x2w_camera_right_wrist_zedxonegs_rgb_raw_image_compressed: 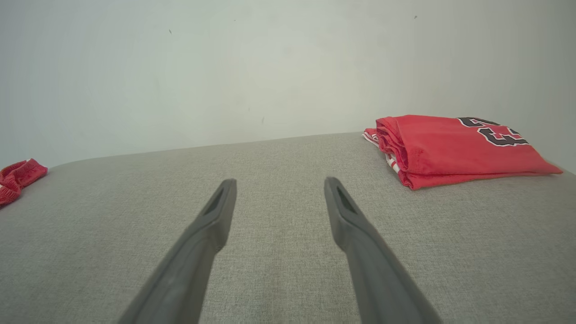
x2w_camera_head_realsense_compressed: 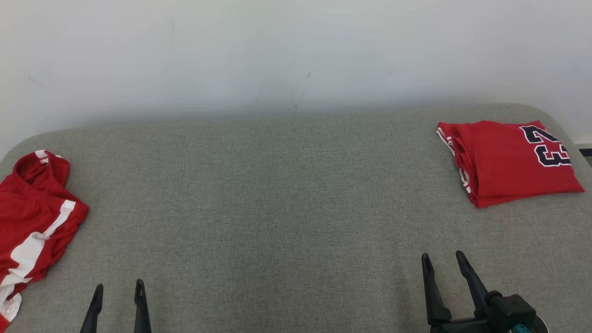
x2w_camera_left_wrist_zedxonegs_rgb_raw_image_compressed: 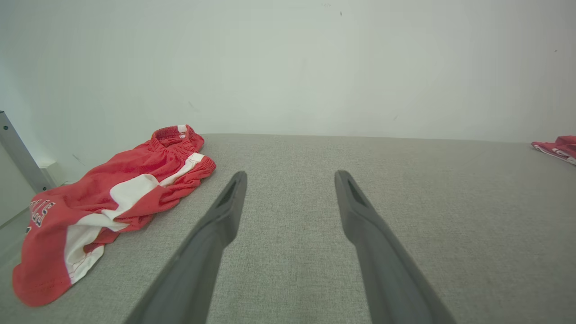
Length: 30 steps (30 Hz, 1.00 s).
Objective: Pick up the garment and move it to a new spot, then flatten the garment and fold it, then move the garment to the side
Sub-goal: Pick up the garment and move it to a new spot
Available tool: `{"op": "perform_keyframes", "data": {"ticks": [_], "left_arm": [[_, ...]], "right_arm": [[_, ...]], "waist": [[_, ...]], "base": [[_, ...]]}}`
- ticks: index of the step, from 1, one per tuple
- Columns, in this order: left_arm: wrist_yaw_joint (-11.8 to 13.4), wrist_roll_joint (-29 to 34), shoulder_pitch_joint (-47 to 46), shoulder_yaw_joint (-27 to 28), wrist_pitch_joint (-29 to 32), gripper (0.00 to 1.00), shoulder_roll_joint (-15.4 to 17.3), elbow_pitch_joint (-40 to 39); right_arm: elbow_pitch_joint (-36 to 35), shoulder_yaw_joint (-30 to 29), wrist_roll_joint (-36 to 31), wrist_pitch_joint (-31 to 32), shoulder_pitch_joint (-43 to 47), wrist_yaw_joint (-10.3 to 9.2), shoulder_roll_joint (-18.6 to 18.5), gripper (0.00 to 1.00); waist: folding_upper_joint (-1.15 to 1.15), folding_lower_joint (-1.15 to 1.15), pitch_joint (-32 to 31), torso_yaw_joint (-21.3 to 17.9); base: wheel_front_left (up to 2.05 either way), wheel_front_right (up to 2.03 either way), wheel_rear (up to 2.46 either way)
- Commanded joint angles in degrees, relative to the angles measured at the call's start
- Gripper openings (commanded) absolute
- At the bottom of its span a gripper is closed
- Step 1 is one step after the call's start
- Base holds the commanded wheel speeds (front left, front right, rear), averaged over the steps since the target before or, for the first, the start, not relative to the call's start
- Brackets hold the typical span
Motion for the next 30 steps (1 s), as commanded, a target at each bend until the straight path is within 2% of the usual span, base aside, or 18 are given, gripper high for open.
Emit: {"op": "perform_keyframes", "data": {"ticks": [1,6,11,30], "left_arm": [[-0.22,0.41,0.05,0.02,-0.18,1.00,-0.09,0.23],[-0.29,0.48,-0.15,-0.20,-0.18,1.00,-0.08,0.43],[-0.14,0.46,-0.22,-0.02,-0.18,1.00,-0.05,0.57],[0.26,-0.44,-0.75,0.83,-0.18,1.00,0.34,1.86]], "right_arm": [[0.11,0.08,0.07,-0.25,0.59,-0.15,0.23,1.00],[0.25,0.07,0.26,-0.25,0.89,-0.15,0.23,1.00],[0.57,0.32,0.61,-0.25,1.18,-0.15,0.24,1.00],[0.91,0.14,1.05,-0.25,1.12,-0.15,0.22,1.00]], "waist": [[0.00,0.00,-0.10,0.14],[0.00,0.00,-0.26,0.99],[0.00,0.00,-0.37,3.49],[0.00,0.00,2.01,21.71]], "base": [[0.00,0.00,0.00],[0.00,0.00,0.00],[0.00,0.00,0.00],[0.00,0.00,0.00]]}}
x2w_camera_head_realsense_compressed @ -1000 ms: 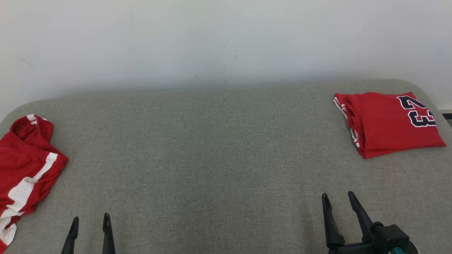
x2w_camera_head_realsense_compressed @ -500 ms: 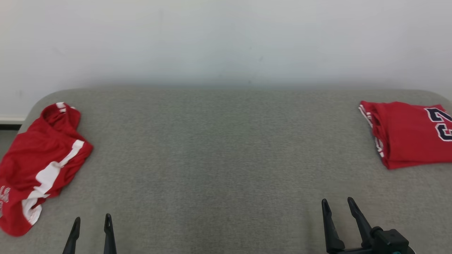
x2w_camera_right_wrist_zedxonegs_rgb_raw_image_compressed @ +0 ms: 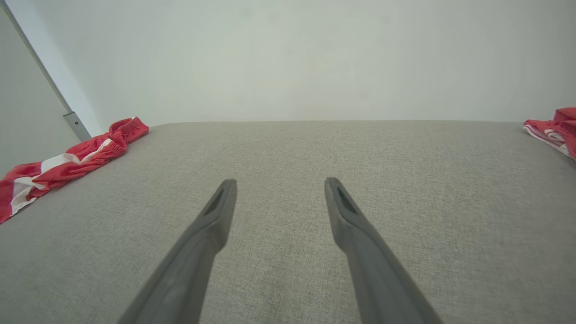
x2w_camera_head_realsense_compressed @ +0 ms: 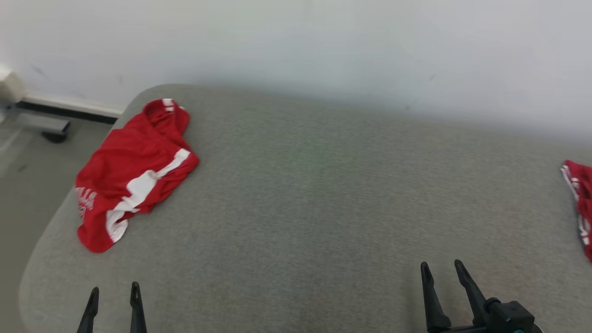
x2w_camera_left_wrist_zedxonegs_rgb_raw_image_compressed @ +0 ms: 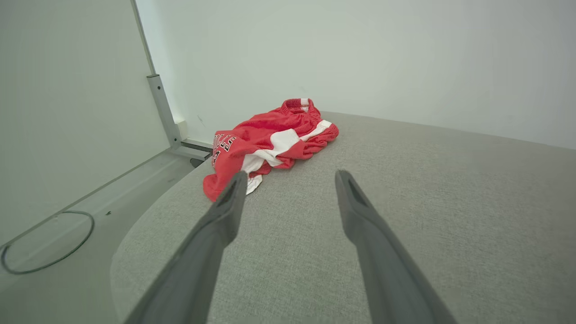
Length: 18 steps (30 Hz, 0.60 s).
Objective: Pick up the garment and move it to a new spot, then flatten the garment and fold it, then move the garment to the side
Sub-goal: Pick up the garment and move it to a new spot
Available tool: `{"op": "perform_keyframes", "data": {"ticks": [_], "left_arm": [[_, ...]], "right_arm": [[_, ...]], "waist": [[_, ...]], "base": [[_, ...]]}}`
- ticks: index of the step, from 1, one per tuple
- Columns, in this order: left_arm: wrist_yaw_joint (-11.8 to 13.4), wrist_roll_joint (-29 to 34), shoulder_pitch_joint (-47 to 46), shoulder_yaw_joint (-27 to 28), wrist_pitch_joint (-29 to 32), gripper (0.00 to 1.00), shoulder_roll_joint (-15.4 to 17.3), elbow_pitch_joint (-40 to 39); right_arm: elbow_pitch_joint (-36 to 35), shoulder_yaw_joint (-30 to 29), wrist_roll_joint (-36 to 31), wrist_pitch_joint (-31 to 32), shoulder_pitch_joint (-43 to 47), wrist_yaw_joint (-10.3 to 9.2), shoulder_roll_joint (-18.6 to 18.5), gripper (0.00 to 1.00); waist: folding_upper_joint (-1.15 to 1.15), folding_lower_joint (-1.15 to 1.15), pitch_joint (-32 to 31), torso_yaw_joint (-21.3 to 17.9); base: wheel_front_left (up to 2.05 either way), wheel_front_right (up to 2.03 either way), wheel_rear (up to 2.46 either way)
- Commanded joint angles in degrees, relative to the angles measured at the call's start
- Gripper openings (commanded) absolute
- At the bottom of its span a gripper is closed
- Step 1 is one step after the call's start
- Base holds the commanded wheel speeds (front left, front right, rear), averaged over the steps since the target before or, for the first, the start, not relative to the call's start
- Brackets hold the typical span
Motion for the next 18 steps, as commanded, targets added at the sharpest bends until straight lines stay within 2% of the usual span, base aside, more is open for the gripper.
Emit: {"op": "perform_keyframes", "data": {"ticks": [1,9,18], "left_arm": [[0.32,-0.26,-0.13,0.24,-0.18,1.00,0.08,0.06],[0.55,-0.95,-0.55,0.84,-0.18,1.00,-0.05,0.54],[0.86,-1.19,0.89,1.91,-0.18,1.00,-0.11,0.27]], "right_arm": [[-0.04,0.09,-0.17,-0.23,-0.33,-0.15,0.19,1.00],[-0.05,0.66,-0.95,-0.24,-0.99,-0.15,0.19,1.00],[0.14,1.05,-1.59,-0.24,-0.94,-0.15,0.19,1.00]], "waist": [[0.00,-0.01,1.25,5.58],[0.00,-0.01,1.71,10.21],[0.00,-0.01,1.32,11.16]], "base": [[0.00,0.00,0.00],[0.00,0.00,0.00],[0.00,0.00,0.00]]}}
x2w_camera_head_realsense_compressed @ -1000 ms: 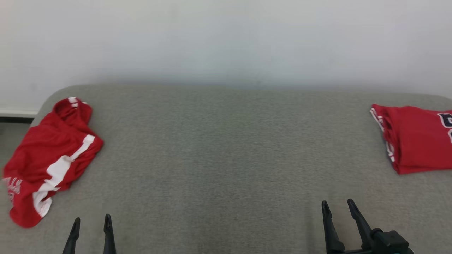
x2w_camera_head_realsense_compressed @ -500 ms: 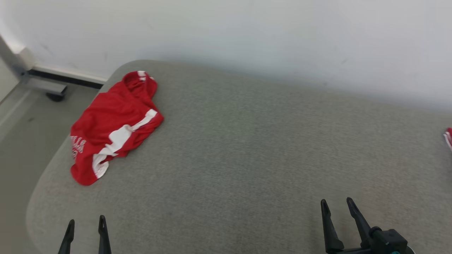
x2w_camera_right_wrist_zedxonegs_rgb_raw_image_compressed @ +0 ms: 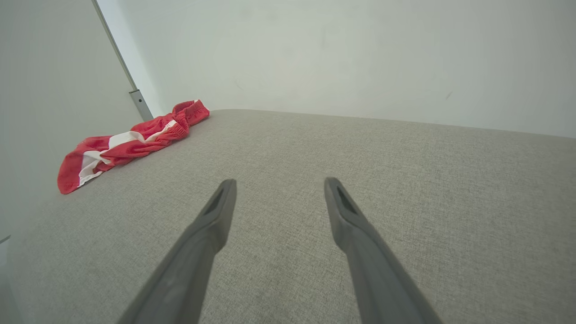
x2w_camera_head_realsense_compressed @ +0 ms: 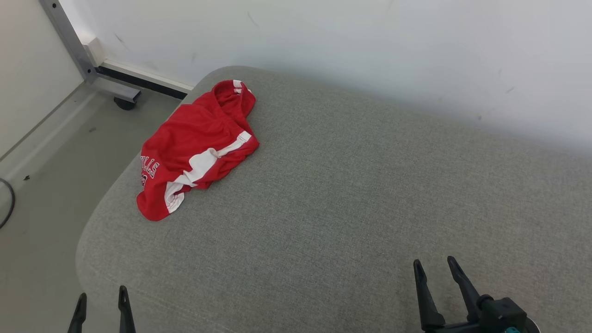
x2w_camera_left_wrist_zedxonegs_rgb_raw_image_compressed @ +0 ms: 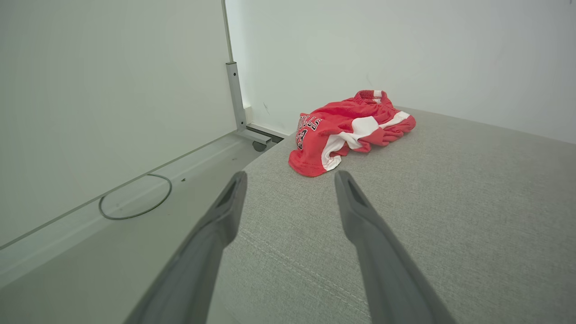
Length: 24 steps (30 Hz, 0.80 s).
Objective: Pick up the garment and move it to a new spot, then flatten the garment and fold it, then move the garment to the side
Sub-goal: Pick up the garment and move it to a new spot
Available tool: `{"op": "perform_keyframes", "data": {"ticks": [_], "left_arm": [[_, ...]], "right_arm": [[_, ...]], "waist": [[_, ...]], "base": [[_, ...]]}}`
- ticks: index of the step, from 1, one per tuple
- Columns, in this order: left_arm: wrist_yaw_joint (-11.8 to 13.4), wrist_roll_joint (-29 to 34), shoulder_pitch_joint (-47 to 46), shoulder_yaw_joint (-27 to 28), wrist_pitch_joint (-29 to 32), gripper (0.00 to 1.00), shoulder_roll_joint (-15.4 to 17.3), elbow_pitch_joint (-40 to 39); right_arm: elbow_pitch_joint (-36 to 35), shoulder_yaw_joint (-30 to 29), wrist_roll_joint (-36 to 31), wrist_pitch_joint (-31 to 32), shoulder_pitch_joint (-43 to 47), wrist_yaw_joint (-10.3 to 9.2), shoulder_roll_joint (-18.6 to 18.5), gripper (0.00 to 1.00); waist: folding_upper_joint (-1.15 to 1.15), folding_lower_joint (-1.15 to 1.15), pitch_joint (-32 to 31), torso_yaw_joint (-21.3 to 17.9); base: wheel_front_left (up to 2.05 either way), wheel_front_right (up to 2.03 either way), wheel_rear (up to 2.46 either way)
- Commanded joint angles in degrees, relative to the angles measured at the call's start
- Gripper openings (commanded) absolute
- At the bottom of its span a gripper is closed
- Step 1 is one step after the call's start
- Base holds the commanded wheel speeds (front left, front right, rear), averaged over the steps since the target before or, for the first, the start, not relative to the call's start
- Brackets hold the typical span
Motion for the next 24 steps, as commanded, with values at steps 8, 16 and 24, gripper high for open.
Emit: {"op": "perform_keyframes", "data": {"ticks": [8,16,24], "left_arm": [[0.13,-0.34,0.64,1.35,-0.18,1.00,-0.06,-0.31],[-0.57,-0.91,-3.60,2.02,-0.18,1.00,1.48,0.37],[-1.28,-2.68,-16.10,3.57,-0.18,1.00,6.79,3.48]], "right_arm": [[0.08,0.19,-0.29,-0.24,0.00,-0.15,0.18,1.00],[-0.74,-0.74,-1.71,-0.25,-1.33,-0.15,0.17,1.00],[-2.46,-1.93,-3.14,-0.24,-5.09,-0.15,-0.92,1.00]], "waist": [[0.00,-0.01,-0.04,-0.72],[0.00,-0.01,1.69,-2.95],[0.00,-0.01,7.18,-8.98]], "base": [[0.00,0.00,0.00],[0.00,0.00,0.00],[0.00,0.00,0.00]]}}
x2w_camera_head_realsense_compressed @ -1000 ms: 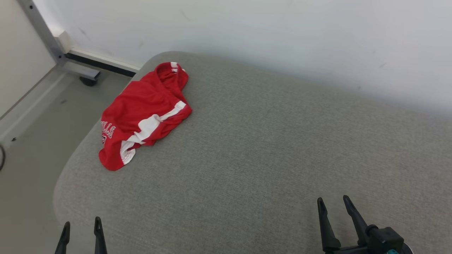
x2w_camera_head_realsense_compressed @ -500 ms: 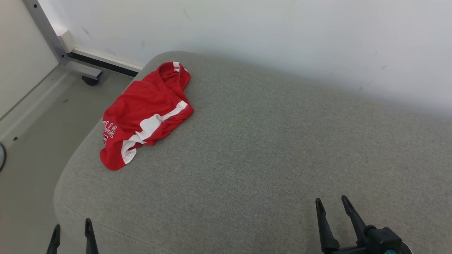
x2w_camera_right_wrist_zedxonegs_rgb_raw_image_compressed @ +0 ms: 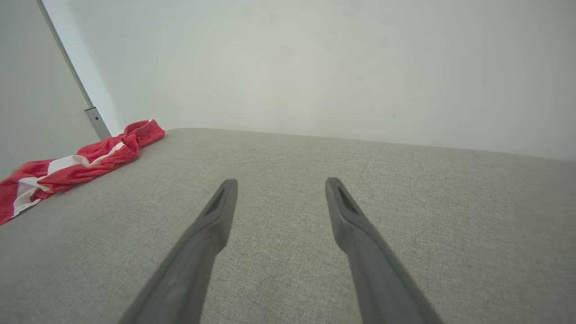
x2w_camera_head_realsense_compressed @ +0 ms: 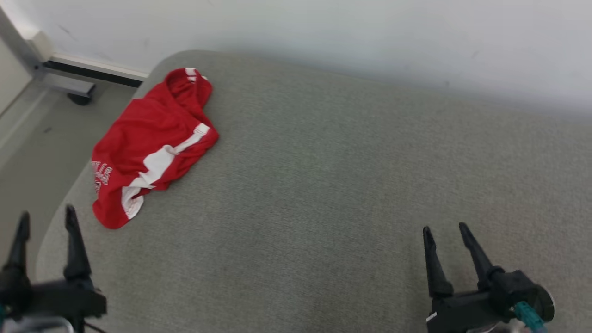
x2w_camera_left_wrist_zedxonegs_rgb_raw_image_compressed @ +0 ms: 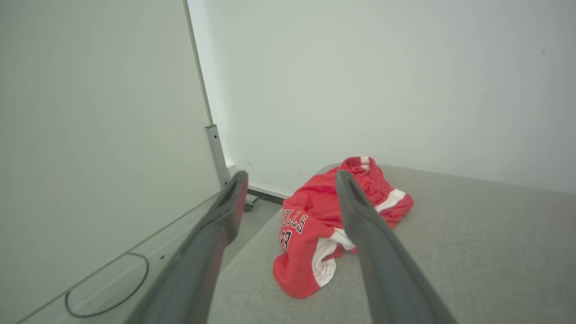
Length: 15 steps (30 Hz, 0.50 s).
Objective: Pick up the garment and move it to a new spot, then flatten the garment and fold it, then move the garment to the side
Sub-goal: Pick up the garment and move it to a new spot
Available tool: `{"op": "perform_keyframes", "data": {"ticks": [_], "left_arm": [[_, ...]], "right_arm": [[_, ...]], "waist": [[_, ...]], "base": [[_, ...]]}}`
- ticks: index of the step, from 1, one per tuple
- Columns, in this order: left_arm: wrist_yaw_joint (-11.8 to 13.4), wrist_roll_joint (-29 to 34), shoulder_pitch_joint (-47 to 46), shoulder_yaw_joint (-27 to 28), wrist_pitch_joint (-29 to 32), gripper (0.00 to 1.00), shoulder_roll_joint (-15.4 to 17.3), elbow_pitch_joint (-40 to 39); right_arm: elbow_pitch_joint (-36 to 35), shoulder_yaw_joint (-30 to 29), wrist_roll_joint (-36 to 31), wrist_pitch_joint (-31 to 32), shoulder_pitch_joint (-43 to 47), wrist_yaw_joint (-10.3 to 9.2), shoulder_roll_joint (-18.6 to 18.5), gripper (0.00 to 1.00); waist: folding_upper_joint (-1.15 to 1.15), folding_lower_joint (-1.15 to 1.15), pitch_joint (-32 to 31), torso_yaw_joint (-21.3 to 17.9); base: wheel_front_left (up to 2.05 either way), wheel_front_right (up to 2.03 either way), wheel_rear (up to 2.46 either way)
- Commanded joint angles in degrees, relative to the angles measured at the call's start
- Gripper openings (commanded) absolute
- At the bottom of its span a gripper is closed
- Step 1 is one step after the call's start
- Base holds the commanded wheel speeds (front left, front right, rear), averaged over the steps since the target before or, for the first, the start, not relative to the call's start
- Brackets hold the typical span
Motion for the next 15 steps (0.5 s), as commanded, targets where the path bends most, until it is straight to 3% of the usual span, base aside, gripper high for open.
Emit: {"op": "perform_keyframes", "data": {"ticks": [1,15], "left_arm": [[-0.14,-0.31,-2.82,0.19,-0.18,1.00,1.21,0.85],[-0.58,-4.07,-23.31,2.55,-0.02,1.00,10.43,9.67]], "right_arm": [[-0.52,-0.46,-0.46,-0.24,-1.26,-0.15,-0.44,1.00],[-7.42,-2.20,-2.96,-0.24,-7.22,-0.15,-1.01,1.00]], "waist": [[-0.01,-0.01,3.79,-3.92],[-0.01,-0.01,16.95,-14.60]], "base": [[0.00,0.00,0.00],[0.00,0.00,0.00]]}}
